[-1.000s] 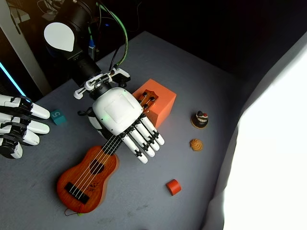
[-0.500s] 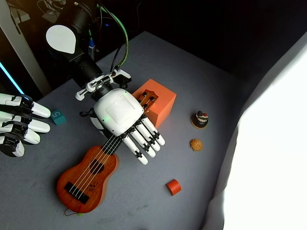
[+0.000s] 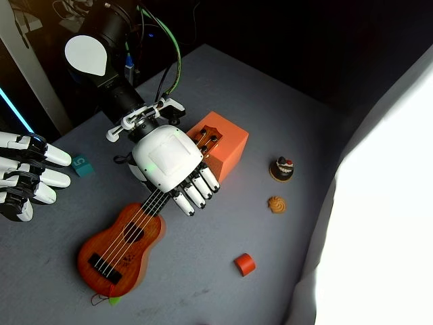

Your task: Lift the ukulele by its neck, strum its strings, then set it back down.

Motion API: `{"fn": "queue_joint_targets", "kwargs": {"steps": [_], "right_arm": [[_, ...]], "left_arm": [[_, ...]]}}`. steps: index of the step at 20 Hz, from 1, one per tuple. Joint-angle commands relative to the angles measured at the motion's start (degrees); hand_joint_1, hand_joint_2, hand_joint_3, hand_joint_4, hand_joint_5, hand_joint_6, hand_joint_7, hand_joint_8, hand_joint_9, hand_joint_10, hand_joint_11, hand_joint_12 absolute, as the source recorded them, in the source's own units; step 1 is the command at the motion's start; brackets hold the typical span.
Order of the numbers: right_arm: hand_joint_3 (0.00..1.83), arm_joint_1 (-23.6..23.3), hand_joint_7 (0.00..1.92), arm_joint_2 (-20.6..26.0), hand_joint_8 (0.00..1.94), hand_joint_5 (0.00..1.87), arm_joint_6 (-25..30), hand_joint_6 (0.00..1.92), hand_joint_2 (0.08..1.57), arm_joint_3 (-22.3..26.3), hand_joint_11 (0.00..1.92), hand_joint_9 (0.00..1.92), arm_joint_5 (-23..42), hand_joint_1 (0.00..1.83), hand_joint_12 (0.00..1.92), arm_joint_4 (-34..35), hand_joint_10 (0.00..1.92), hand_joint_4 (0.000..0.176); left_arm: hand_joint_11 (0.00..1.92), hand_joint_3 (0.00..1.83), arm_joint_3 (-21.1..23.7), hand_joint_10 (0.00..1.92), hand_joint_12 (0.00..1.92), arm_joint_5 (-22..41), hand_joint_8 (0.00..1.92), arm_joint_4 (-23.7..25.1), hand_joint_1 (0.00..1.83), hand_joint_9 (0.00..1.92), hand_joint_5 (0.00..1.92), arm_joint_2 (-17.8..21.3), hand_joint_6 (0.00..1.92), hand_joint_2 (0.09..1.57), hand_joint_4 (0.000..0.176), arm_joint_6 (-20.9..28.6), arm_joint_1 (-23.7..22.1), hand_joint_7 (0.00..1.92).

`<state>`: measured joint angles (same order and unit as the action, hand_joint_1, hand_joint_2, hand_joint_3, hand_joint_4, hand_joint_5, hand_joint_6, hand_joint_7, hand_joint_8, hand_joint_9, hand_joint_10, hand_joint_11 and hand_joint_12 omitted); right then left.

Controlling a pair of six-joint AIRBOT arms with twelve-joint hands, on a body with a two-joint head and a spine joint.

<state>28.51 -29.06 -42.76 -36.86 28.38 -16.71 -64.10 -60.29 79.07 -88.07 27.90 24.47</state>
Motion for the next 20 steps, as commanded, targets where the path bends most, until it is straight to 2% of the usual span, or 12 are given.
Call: {"fn": "queue_joint_targets", "kwargs": {"steps": [1, 2, 3, 4, 5, 6, 8, 14, 15, 20], "right_arm": [[0.0, -0.38, 0.39, 0.2, 0.0, 0.07, -0.17, 0.59, 1.33, 0.28, 0.0, 0.09, 6.35, 0.25, 1.53, 0.94, 0.88, 0.0], [0.0, -0.38, 0.39, 0.2, 0.0, 0.08, -0.17, 0.59, 1.33, 0.28, 0.0, 0.09, 6.35, 0.26, 1.53, 0.94, 0.88, 0.0], [0.0, -0.38, 0.39, 0.2, 0.0, 0.07, -0.17, 0.59, 1.33, 0.28, 0.0, 0.09, 6.35, 0.26, 1.53, 0.94, 0.88, 0.0], [0.0, -0.38, 0.38, 0.21, 0.0, 0.06, -0.17, 0.59, 1.33, 0.28, 0.0, 0.08, 6.35, 0.24, 1.53, 0.94, 0.88, 0.0], [0.01, -0.38, 0.38, 0.21, 0.0, 0.06, -0.17, 0.59, 1.34, 0.28, 0.0, 0.08, 6.35, 0.24, 1.53, 0.94, 0.88, 0.0], [0.0, -0.38, 0.4, 0.21, 0.01, 0.08, -0.17, 0.6, 1.33, 0.28, 0.0, 0.09, 6.35, 0.25, 1.54, 0.94, 0.89, 0.0], [0.0, -0.38, 0.39, 0.21, 0.01, 0.07, -0.19, 0.6, 1.33, 0.28, 0.0, 0.09, 6.35, 0.25, 1.55, 0.94, 0.89, 0.0], [0.0, -0.36, 0.39, 0.21, 0.0, 0.06, -0.37, 0.6, 1.34, 0.27, 0.0, 0.09, 6.35, 0.24, 1.55, 0.94, 0.9, 0.0], [0.0, -0.36, 0.39, 0.22, 0.0, 0.07, -0.5, 0.6, 1.33, 0.26, 0.0, 0.09, 6.13, 0.25, 1.54, 0.94, 0.9, 0.0], [0.0, -0.37, 0.4, 0.23, 0.01, 0.07, -0.35, 0.6, 1.34, 0.2, 0.0, 0.1, 5.76, 0.22, 1.53, 0.96, 0.89, 0.0]], "left_arm": [[1.18, 0.01, 0.15, 1.92, 1.92, -1.09, 1.92, 4.7, 1.05, 1.16, 0.9, -0.05, 1.91, 1.03, 0.0, -0.04, -0.41, 1.07], [1.38, 0.01, 0.18, 1.92, 1.92, -0.92, 1.92, 4.69, 1.08, 1.35, 1.04, -0.05, 1.85, 1.05, 0.0, 0.21, -0.49, 1.25], [1.47, 0.01, 0.24, 1.92, 1.92, -0.85, 1.92, 4.66, 1.1, 1.45, 1.13, -0.04, 1.77, 1.07, 0.0, 0.42, -0.64, 1.35], [1.5, 0.02, 0.26, 1.92, 1.92, -0.77, 1.92, 4.57, 1.15, 1.48, 1.16, -0.04, 1.84, 1.12, 0.0, 0.44, -0.75, 1.38], [1.51, 0.02, 0.3, 1.92, 1.92, -0.7, 1.92, 4.34, 1.22, 1.48, 1.18, -0.02, 1.9, 1.14, 0.0, 0.44, -0.87, 1.36], [1.51, 0.03, 0.37, 1.92, 1.92, -0.68, 1.92, 4.03, 1.36, 1.5, 1.21, 0.05, 1.92, 1.18, 0.0, 0.44, -1.06, 1.33], [1.52, 0.03, 0.55, 1.92, 1.92, -0.67, 1.92, 3.54, 1.48, 1.51, 1.24, 0.32, 1.92, 1.21, 0.0, 0.43, -1.49, 1.33], [1.5, 0.01, 1.59, 1.92, 1.92, -0.02, 1.92, 0.36, 1.48, 1.48, 1.21, 1.85, 1.92, 1.21, 0.0, 0.03, -3.81, 1.33], [1.49, 0.01, 2.32, 1.92, 1.92, 0.61, 1.92, -1.48, 1.48, 1.48, 1.2, 2.83, 1.92, 1.21, 0.0, -0.6, -5.17, 1.33], [1.5, 0.0, 4.56, 1.92, 1.92, 1.7, 1.92, -4.81, 1.46, 1.47, 1.19, 5.73, 1.92, 1.22, 0.0, -1.51, -7.6, 1.32]]}}
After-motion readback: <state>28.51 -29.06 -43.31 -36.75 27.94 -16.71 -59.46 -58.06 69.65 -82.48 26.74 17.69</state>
